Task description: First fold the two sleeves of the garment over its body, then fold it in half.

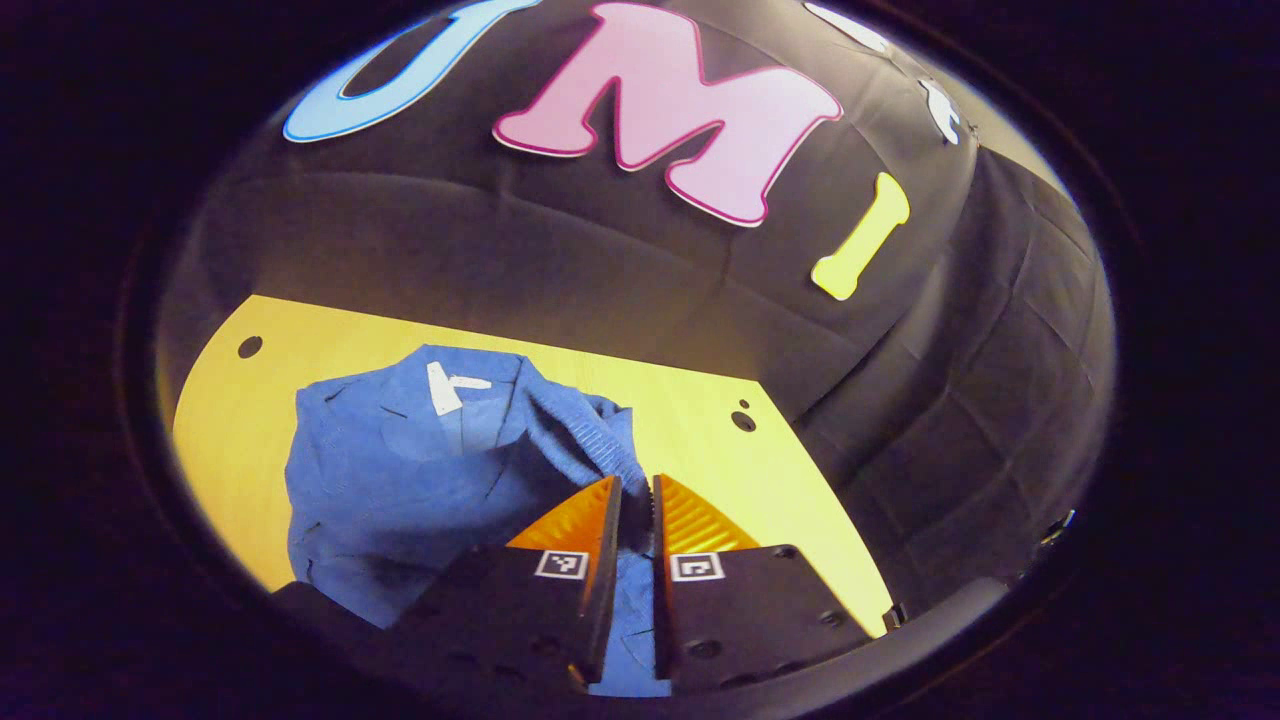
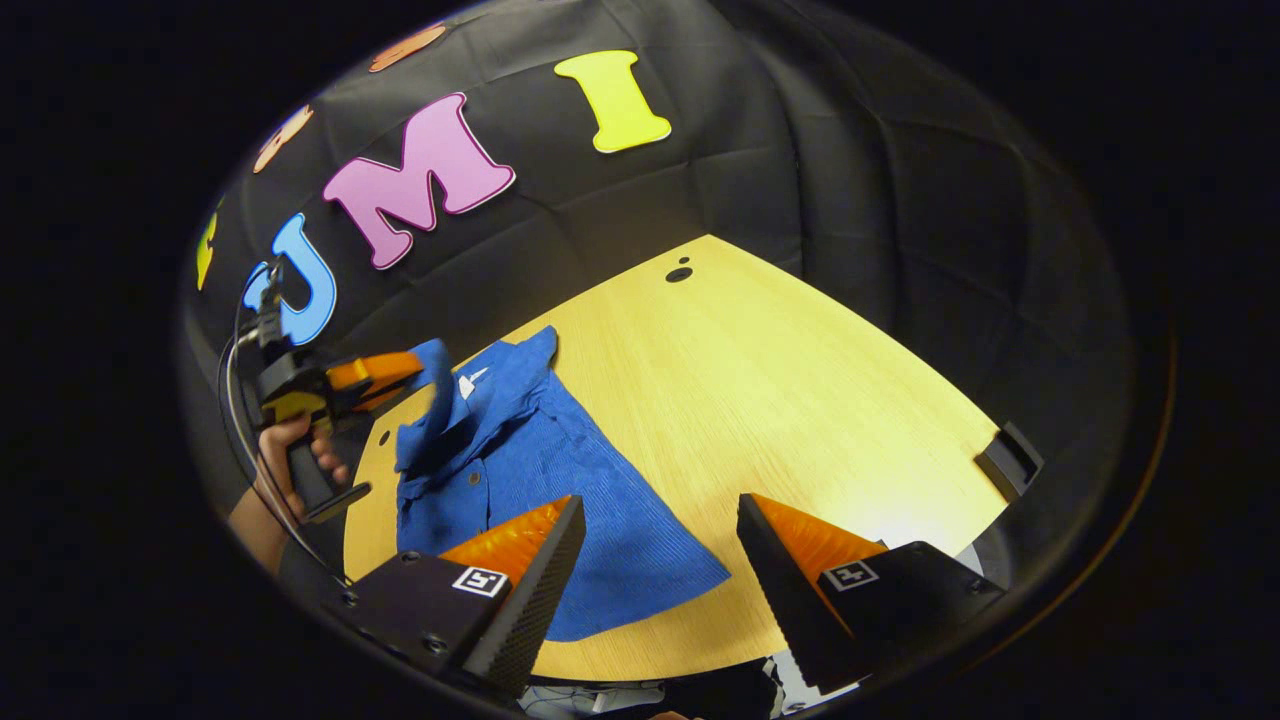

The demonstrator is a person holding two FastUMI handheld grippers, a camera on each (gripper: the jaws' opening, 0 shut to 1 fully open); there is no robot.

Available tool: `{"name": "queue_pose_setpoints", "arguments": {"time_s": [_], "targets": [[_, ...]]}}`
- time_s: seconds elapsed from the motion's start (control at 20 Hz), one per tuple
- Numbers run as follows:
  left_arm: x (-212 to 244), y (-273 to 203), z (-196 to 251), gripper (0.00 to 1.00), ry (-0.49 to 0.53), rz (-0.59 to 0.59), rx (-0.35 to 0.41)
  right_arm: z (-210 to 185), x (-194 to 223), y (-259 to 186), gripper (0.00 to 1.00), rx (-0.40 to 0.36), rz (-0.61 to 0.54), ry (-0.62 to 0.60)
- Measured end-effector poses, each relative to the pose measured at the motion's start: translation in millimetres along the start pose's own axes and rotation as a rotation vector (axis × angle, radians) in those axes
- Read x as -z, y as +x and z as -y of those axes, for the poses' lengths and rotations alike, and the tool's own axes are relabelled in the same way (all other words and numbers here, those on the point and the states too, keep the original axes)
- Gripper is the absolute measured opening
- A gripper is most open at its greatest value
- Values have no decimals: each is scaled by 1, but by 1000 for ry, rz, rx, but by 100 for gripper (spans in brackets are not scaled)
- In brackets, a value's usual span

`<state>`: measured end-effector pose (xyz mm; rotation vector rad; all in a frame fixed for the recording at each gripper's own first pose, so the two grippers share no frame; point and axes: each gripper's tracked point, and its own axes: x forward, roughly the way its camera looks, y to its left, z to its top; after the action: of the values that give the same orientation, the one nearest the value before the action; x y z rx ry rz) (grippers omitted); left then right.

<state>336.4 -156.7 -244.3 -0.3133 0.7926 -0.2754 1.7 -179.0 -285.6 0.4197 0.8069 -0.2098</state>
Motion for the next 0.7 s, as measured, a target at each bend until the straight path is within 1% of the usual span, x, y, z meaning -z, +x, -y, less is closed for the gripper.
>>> {"name": "queue_pose_setpoints", "arguments": {"time_s": [0.05,0.1,0.15,0.2,0.25,0.35,0.45,0.5,0.6,0.65,0.7], "targets": [[4,11,12,34,11,-10,-3,3,0,3,98,-2,-7,-18],[5,15,21,48,27,-2,7,4,0,6,98,-13,-14,-31],[4,14,25,56,51,18,7,3,1,9,98,-22,-20,-38],[7,9,26,83,80,30,0,4,3,14,98,-30,-28,-45],[14,1,22,85,110,44,-18,5,5,18,98,-34,-36,-49],[34,-32,5,85,156,63,-70,3,10,27,98,-44,-57,-39],[72,-70,-16,85,180,57,-138,1,22,36,98,-51,-86,-31],[95,-93,-33,85,181,45,-182,1,28,41,98,-49,-110,-33],[141,-142,-73,85,163,21,-285,4,46,51,98,-47,-169,-57],[161,-166,-94,85,134,18,-334,2,53,54,98,-49,-195,-74],[188,-184,-113,85,88,-3,-367,1,59,57,98,-52,-216,-93]]}}
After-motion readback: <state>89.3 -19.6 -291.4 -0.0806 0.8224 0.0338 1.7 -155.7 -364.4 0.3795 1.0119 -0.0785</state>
